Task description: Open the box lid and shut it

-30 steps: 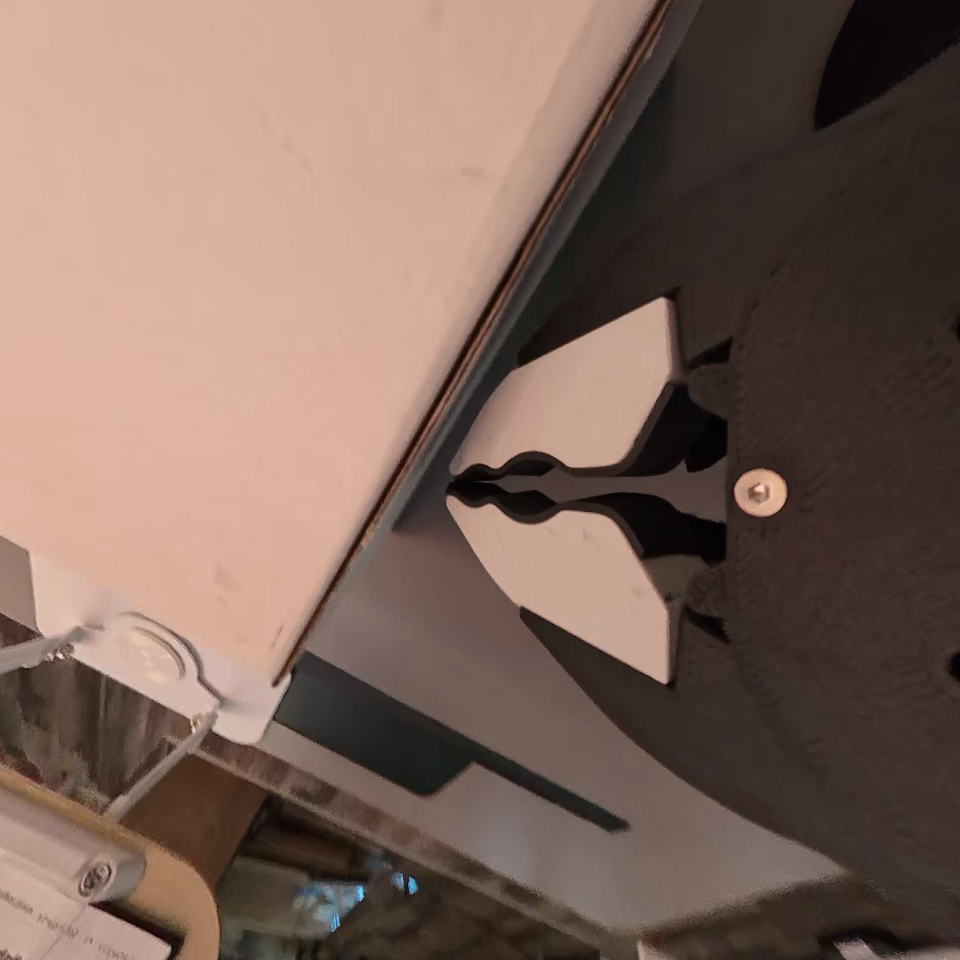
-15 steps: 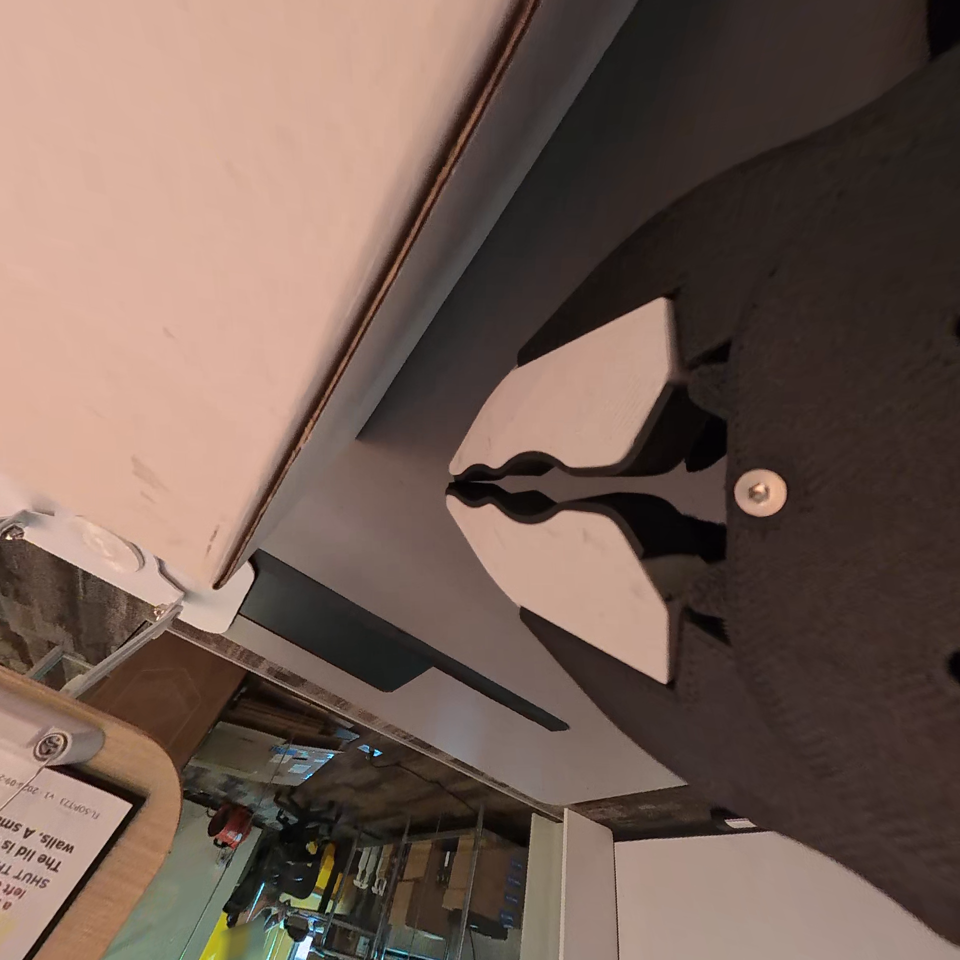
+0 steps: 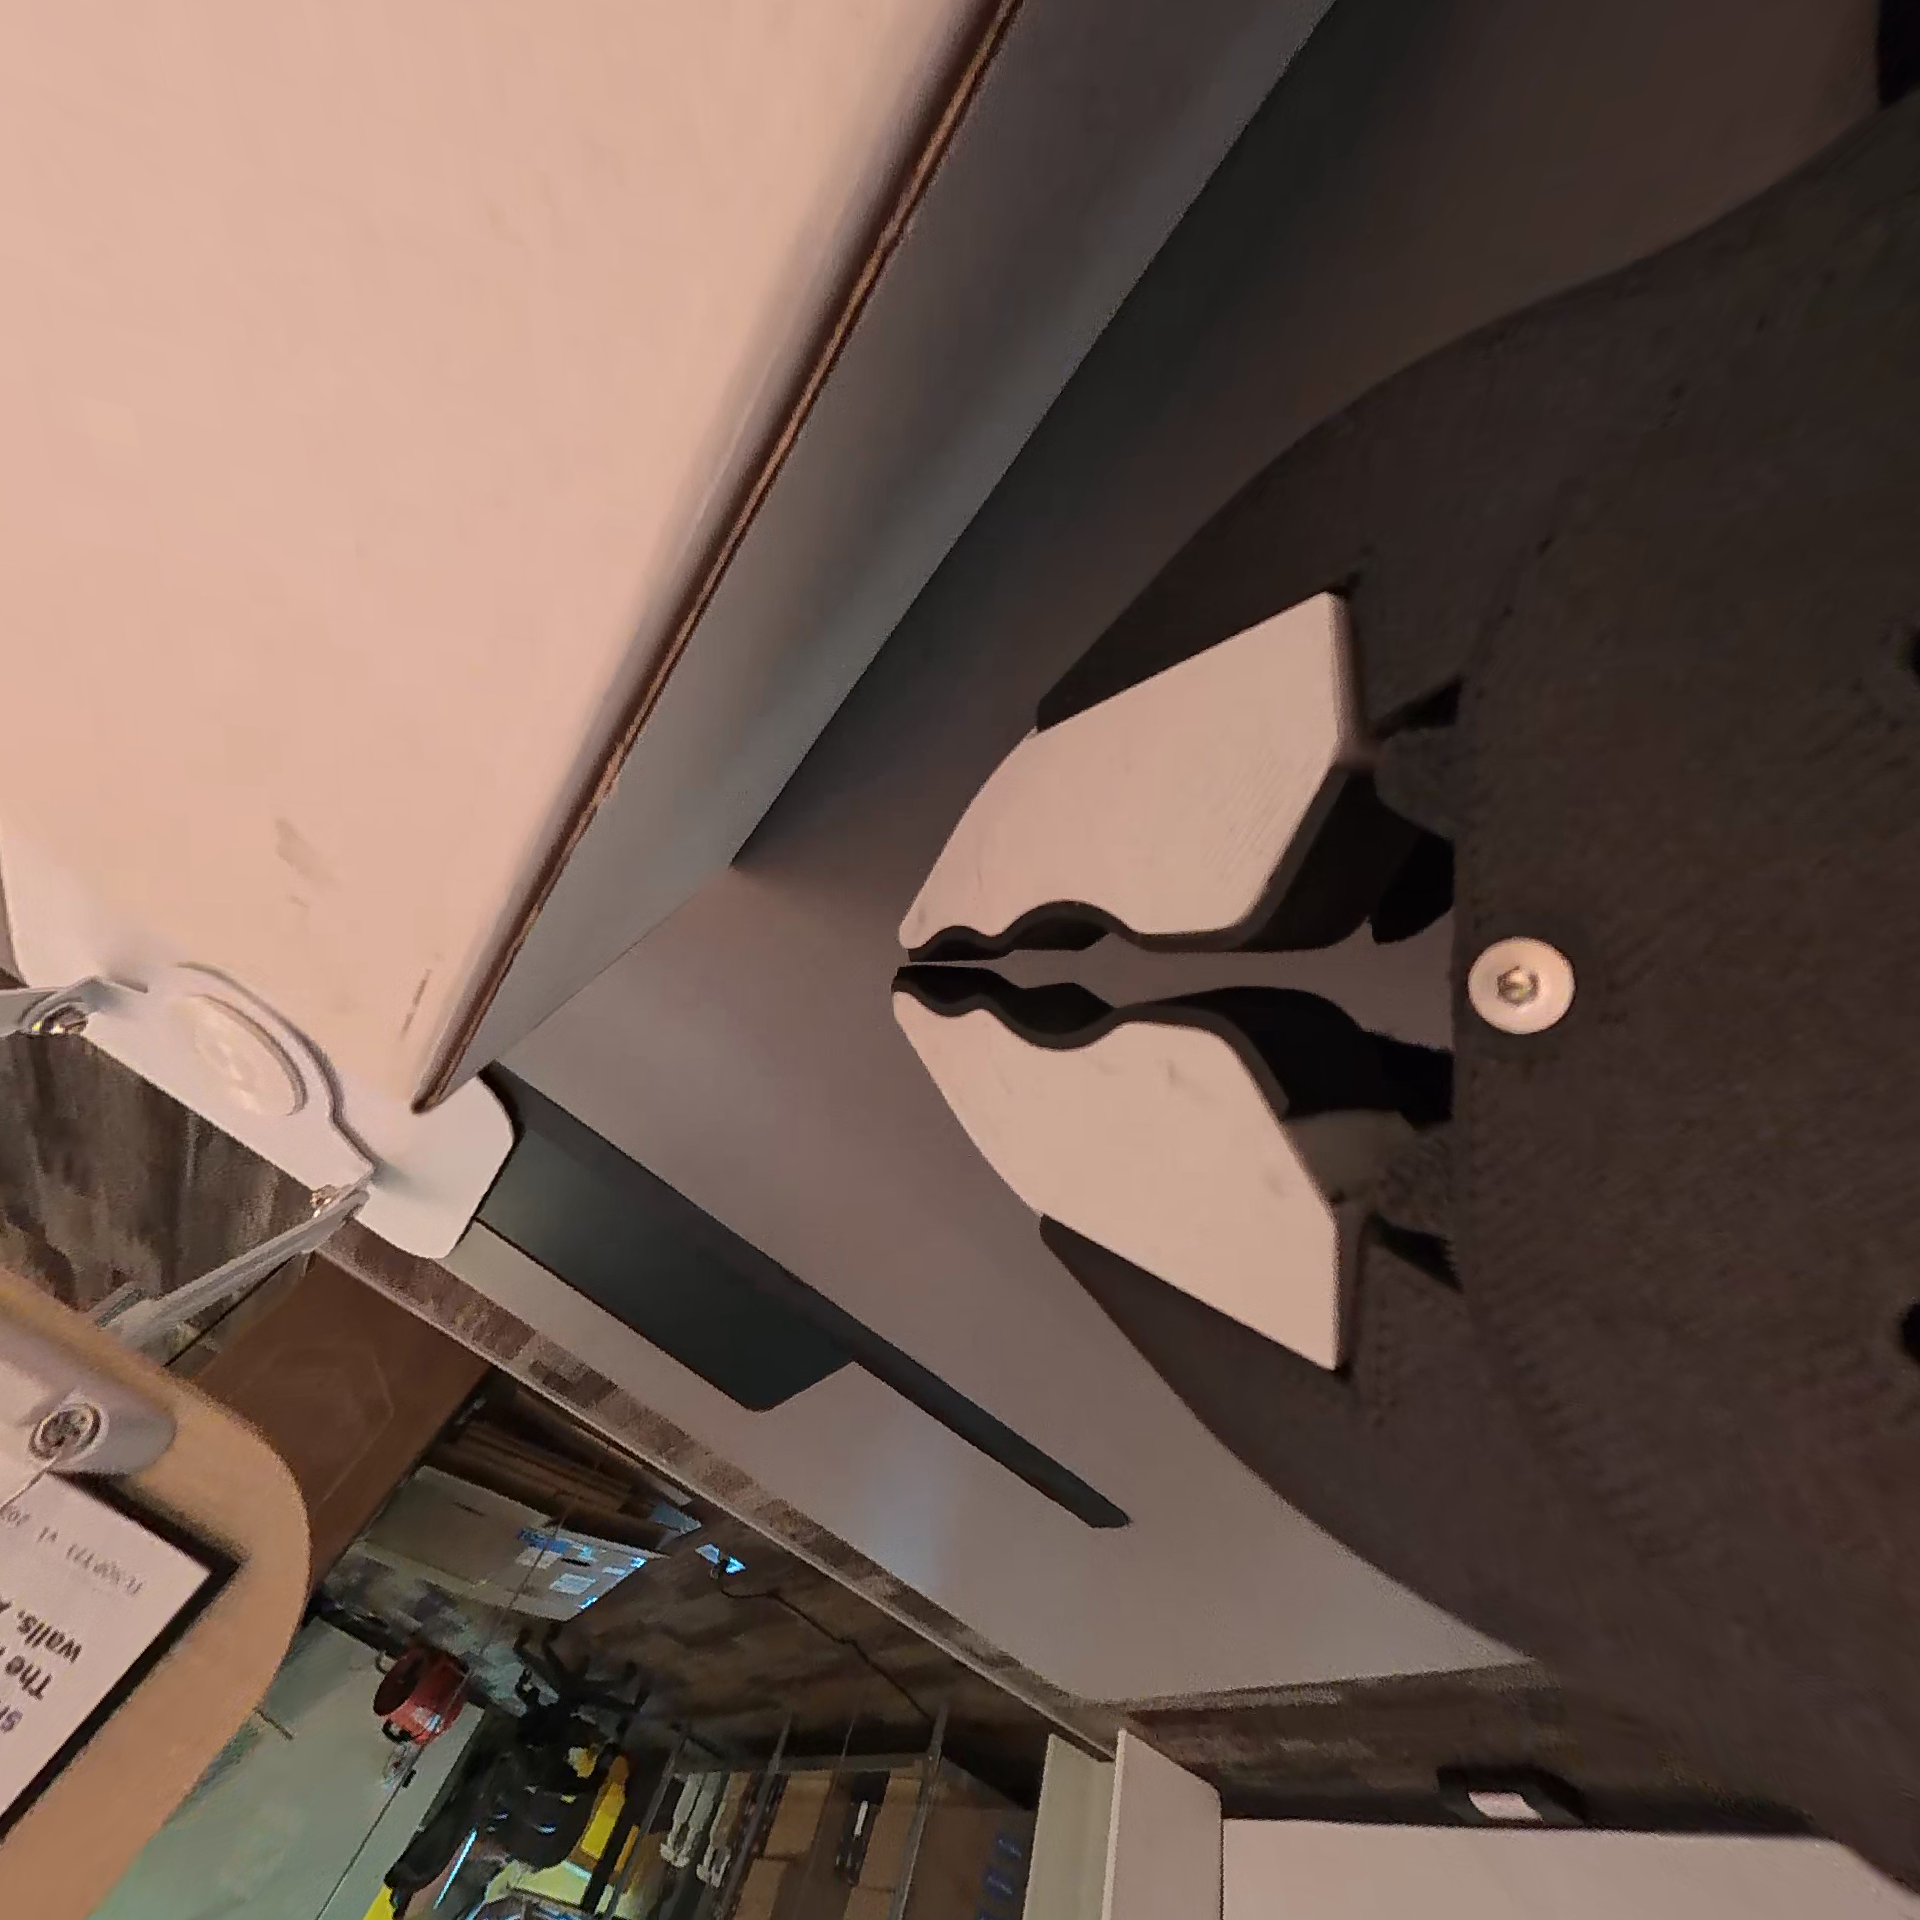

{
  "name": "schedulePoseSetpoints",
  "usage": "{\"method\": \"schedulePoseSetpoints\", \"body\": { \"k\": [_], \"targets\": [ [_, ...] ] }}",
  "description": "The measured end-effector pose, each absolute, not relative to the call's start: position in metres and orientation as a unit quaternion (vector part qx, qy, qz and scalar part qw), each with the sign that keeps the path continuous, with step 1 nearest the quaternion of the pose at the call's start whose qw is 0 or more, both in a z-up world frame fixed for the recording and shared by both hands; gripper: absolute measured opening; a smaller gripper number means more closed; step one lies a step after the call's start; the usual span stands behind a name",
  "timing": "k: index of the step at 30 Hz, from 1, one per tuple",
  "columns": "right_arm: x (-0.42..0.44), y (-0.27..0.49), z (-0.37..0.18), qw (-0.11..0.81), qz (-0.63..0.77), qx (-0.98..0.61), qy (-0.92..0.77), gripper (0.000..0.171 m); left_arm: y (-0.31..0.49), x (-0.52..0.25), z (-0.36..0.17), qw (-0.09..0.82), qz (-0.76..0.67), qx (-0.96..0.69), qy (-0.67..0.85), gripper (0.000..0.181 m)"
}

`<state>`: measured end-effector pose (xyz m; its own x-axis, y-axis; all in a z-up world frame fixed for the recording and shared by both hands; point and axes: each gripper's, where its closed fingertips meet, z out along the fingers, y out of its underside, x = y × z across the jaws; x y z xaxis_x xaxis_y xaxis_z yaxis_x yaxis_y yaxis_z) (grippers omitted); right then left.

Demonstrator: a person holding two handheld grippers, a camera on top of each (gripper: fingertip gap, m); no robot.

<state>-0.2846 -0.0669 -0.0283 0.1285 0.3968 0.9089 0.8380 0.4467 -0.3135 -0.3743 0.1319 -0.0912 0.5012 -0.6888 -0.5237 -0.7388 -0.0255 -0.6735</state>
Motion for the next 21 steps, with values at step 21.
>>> {"method": "schedulePoseSetpoints", "body": {
  "k": [21],
  "targets": [
    [-0.28, -0.056, -0.034, 0.565, -0.214, -0.498, -0.622, 0.016, 0.131, -0.367, -0.086, 0.496, -0.042, -0.724, 0.478, 0.004]
  ]
}}
